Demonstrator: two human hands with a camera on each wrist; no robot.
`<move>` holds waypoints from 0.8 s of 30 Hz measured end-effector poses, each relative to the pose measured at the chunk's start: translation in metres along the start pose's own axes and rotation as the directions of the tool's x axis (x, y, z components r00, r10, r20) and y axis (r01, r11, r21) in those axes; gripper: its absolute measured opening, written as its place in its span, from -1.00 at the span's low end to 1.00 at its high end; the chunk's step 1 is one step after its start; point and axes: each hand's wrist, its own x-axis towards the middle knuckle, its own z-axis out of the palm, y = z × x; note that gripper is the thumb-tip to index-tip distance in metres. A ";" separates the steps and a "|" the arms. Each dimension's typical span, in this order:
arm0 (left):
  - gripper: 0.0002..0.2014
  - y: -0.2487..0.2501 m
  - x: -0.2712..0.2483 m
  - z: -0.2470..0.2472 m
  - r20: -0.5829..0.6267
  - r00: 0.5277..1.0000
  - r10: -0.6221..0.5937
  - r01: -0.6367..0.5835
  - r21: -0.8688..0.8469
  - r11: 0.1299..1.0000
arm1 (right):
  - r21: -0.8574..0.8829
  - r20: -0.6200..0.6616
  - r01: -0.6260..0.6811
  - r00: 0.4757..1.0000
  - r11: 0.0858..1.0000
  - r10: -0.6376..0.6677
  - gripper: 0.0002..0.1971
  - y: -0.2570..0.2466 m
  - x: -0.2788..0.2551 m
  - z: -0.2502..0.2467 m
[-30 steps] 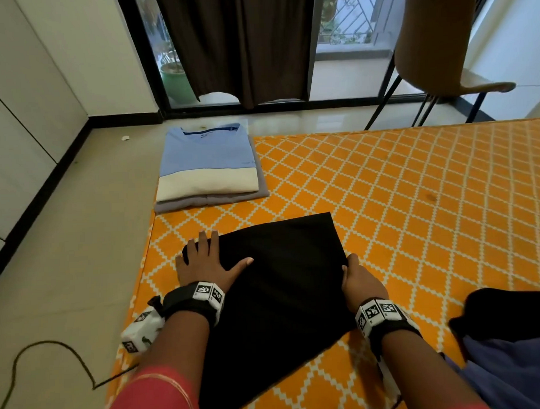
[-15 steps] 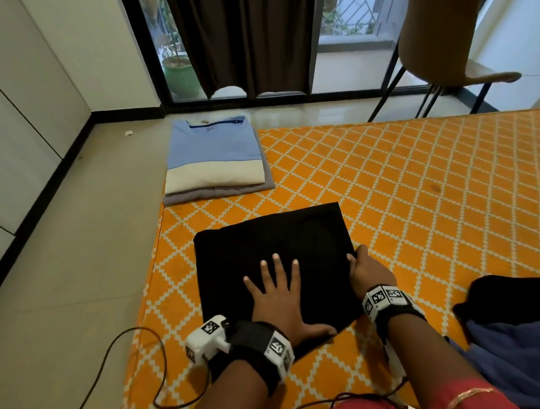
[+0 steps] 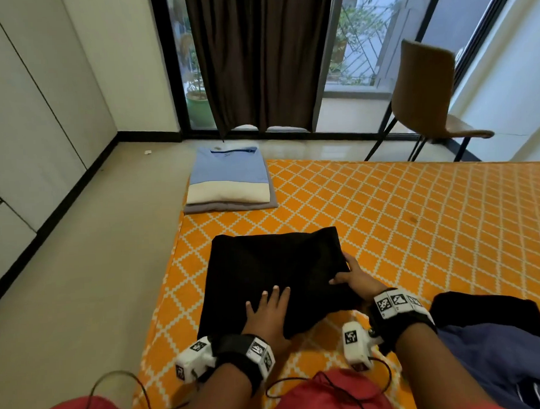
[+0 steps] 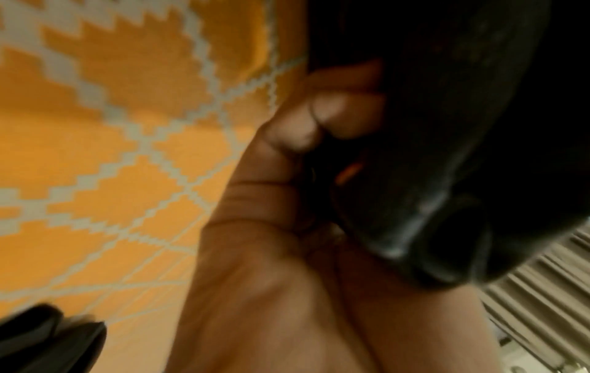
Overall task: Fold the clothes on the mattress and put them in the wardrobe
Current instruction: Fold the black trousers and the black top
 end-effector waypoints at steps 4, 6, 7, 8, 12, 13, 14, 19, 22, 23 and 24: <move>-0.26 -0.021 -0.041 -0.024 -0.156 0.986 0.055 -0.102 -0.309 0.946 | 0.131 0.066 0.148 0.985 0.980 -0.158 -0.31 -0.022 -0.045 0.019; -0.34 -0.032 -0.063 -0.044 -0.241 0.969 0.062 -0.167 -0.447 0.879 | 0.185 0.056 0.214 0.972 0.959 -0.228 -0.61 -0.040 -0.065 0.028; -0.32 -0.037 -0.078 -0.054 -0.291 0.954 0.067 -0.206 -0.479 0.854 | 0.194 0.050 0.250 0.963 0.949 -0.264 -0.76 -0.051 -0.078 0.034; -0.32 -0.041 -0.091 -0.063 -0.341 0.938 0.068 -0.240 -0.492 0.837 | 0.211 0.049 0.278 0.954 0.937 -0.294 -0.83 -0.064 -0.092 0.042; -0.39 -0.056 -0.133 -0.100 -0.504 0.863 0.006 -0.327 -0.550 0.768 | 0.269 0.066 0.387 0.906 0.882 -0.417 -0.89 -0.128 -0.131 0.080; -0.38 -0.063 -0.137 -0.110 -0.535 0.844 -0.033 -0.339 -0.582 0.739 | 0.306 0.056 0.412 0.892 0.859 -0.448 -0.91 -0.145 -0.135 0.093; -0.36 -0.071 -0.137 -0.118 -0.556 0.827 -0.086 -0.347 -0.625 0.699 | 0.340 0.044 0.437 0.877 0.833 -0.478 -0.91 -0.162 -0.139 0.108; -0.32 -0.145 -0.105 -0.137 -0.363 0.807 -0.465 -0.089 -0.854 0.512 | 0.146 0.094 0.594 0.788 0.791 -0.609 -0.60 -0.181 -0.092 0.185; -0.14 -0.185 -0.094 -0.106 -0.135 0.772 -0.621 0.356 -0.717 0.599 | -0.080 0.110 0.454 0.889 0.887 -0.445 -0.53 -0.118 -0.036 0.214; -0.14 -0.190 -0.091 -0.089 -0.070 0.794 -0.604 0.422 -0.651 0.630 | -0.182 0.070 0.372 0.928 0.910 -0.366 -0.51 -0.088 -0.023 0.216; -0.21 -0.190 -0.088 -0.074 -0.026 0.822 -0.569 0.452 -0.578 0.679 | -0.314 -0.011 0.274 0.956 0.909 -0.292 -0.48 -0.058 -0.015 0.215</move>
